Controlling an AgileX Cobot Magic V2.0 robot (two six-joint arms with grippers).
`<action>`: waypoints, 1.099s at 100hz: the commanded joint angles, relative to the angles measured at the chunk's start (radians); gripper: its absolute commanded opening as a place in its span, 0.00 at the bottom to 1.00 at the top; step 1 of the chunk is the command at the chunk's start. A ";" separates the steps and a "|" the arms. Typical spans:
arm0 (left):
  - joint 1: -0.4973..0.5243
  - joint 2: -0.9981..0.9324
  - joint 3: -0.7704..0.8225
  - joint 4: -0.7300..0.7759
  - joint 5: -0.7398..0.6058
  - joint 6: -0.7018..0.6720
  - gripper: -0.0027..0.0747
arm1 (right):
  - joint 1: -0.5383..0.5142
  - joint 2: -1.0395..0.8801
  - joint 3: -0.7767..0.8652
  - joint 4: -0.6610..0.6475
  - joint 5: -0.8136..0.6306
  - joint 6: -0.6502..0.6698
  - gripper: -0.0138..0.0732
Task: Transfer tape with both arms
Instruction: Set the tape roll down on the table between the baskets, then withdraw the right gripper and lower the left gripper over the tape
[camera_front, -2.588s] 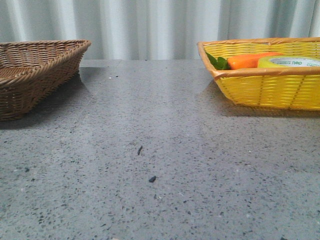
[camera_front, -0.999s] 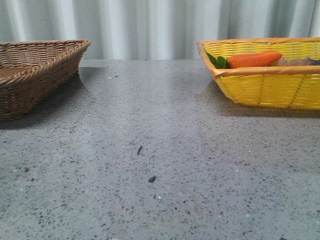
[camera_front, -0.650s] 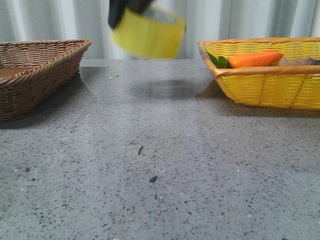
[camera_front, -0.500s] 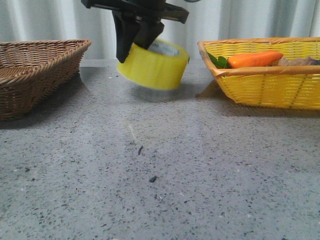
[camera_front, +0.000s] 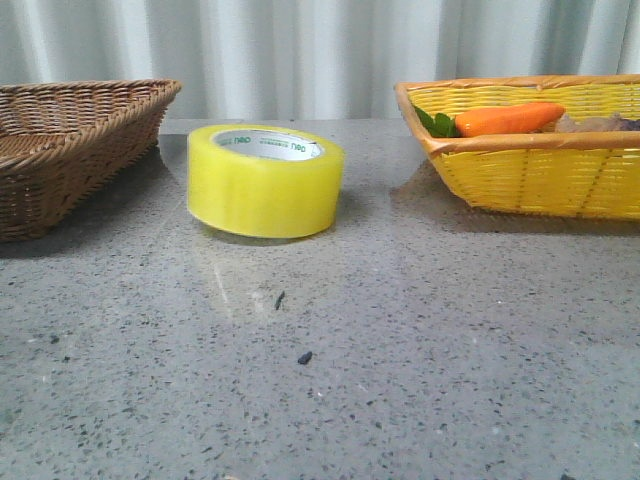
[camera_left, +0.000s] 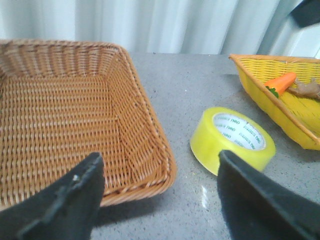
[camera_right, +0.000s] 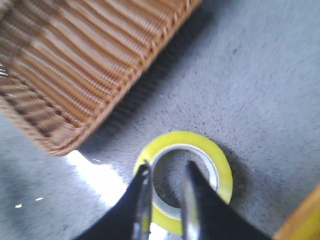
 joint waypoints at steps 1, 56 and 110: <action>-0.005 0.035 -0.077 -0.031 -0.047 0.051 0.54 | -0.004 -0.162 -0.014 0.014 -0.018 -0.009 0.10; -0.239 0.469 -0.451 -0.032 -0.023 0.084 0.49 | -0.004 -1.145 1.043 -0.167 -0.751 -0.051 0.11; -0.342 0.933 -0.848 -0.029 0.360 0.004 0.61 | -0.004 -1.438 1.295 -0.161 -0.742 -0.038 0.11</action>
